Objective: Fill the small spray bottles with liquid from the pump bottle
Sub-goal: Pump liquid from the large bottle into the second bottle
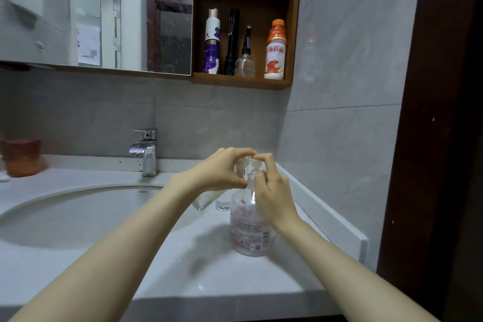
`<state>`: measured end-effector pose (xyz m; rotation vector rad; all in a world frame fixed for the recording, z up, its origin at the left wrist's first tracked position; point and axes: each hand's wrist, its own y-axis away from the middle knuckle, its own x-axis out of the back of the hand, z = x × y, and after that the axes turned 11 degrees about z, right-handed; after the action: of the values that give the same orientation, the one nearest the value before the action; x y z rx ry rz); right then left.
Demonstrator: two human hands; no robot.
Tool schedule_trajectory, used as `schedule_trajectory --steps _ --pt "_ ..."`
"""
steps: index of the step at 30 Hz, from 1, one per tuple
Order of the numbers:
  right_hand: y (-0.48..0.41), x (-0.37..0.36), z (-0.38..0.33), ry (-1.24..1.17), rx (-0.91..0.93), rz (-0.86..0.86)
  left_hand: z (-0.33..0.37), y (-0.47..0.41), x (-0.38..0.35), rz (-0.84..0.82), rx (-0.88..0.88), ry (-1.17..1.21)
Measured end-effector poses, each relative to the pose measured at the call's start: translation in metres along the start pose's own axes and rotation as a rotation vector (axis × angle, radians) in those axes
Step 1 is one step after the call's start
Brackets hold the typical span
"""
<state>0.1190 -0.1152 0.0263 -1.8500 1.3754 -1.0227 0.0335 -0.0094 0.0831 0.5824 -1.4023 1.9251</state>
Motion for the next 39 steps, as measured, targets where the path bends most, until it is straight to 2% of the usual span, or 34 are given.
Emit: schedule_trajectory --steps 5,7,10,12,17,21,25,29,39 --pt "-0.035 0.014 -0.023 0.027 -0.105 -0.051 0.007 -0.002 0.009 -0.031 0.050 -0.011" --pt "-0.056 0.014 -0.031 0.045 -0.234 -0.087 0.008 -0.003 0.011 -0.051 0.070 -0.017" --pt "-0.073 0.014 -0.040 0.096 -0.436 -0.289 0.011 -0.001 0.012 -0.065 0.083 -0.034" --pt "-0.077 0.012 -0.042 0.175 -0.500 -0.410 0.011 0.001 0.011 -0.075 0.096 -0.044" --pt "-0.074 0.006 -0.048 0.243 -0.578 -0.524 0.007 0.004 0.010 -0.076 0.112 -0.048" --pt "-0.073 0.007 -0.050 0.274 -0.533 -0.604 0.004 0.006 0.010 -0.048 0.098 -0.020" --pt "-0.073 0.006 -0.050 0.187 -0.510 -0.503 0.003 0.001 0.009 -0.022 0.074 -0.003" --pt "-0.077 0.001 -0.044 0.222 -0.505 -0.545 -0.002 -0.005 0.006 -0.036 0.049 0.026" --pt "-0.071 0.005 -0.040 0.264 -0.496 -0.525 0.000 -0.006 0.002 -0.114 0.074 0.006"
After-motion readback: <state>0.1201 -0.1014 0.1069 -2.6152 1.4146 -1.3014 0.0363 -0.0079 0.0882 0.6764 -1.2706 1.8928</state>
